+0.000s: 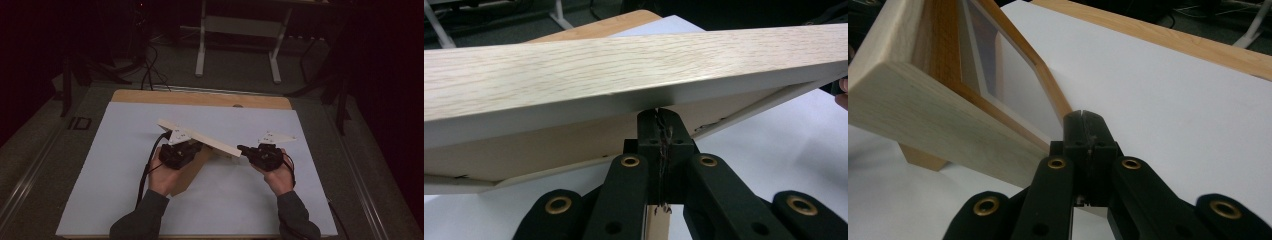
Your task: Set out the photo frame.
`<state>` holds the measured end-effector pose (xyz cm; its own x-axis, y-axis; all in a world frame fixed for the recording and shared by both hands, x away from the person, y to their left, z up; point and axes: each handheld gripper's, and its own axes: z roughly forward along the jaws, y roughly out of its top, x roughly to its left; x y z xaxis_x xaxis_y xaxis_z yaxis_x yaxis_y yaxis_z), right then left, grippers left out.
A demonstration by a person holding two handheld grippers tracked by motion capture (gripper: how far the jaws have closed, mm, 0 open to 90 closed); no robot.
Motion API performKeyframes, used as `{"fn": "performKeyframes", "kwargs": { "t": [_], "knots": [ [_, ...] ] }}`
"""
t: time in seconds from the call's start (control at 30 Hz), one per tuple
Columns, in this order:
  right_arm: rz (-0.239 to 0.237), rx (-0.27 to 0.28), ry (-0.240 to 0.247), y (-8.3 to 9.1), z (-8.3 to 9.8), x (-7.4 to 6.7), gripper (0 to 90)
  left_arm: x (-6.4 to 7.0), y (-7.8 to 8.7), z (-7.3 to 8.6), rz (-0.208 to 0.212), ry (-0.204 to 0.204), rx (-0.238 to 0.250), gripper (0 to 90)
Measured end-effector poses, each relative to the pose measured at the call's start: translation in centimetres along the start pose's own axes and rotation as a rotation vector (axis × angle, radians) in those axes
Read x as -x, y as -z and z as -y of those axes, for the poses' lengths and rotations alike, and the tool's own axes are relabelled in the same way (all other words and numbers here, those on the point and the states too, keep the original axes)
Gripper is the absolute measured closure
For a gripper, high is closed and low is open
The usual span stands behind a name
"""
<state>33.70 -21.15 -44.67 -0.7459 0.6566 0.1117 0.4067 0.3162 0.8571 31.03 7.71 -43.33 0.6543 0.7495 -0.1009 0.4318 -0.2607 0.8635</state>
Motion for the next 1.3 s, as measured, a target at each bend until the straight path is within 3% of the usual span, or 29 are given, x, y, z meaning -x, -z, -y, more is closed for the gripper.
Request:
{"fn": "performKeyframes", "kwargs": {
  "t": [0.57,1.3],
  "knots": [
    [-0.016,-0.011,0.022,0.0,0.0,-0.5,90.0,0.8,-1.0,-0.1,0.008,-0.020,-0.027,89.5],
    [-0.064,-0.040,0.089,-0.4,-0.3,-2.3,90.0,0.4,-1.9,0.0,-0.009,-0.018,-0.052,89.7]
  ]
}}
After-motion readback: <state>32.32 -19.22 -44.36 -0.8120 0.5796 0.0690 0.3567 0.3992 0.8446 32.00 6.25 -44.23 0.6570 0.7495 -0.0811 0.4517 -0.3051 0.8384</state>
